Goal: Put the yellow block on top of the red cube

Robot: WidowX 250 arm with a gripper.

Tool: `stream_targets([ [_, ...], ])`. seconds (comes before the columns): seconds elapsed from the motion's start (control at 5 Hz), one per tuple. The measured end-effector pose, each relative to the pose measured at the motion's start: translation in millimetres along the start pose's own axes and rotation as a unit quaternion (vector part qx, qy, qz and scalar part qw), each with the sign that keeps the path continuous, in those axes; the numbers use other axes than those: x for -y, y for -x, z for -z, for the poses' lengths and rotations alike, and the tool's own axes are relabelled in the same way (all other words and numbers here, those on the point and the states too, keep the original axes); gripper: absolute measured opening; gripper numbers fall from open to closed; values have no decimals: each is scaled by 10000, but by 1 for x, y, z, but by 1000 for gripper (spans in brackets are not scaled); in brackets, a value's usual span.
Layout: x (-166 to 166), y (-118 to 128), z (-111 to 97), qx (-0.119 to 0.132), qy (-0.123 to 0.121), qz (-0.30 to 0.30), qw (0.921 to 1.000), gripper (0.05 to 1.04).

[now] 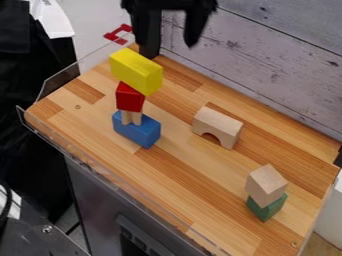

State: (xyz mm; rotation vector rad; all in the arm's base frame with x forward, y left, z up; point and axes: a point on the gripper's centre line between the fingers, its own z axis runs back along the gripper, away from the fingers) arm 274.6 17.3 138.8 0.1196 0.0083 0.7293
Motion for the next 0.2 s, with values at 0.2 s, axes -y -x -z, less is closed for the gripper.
stream_targets([
  [0.2, 5, 22, 6, -26, 148, 1242, 9921, 1000],
])
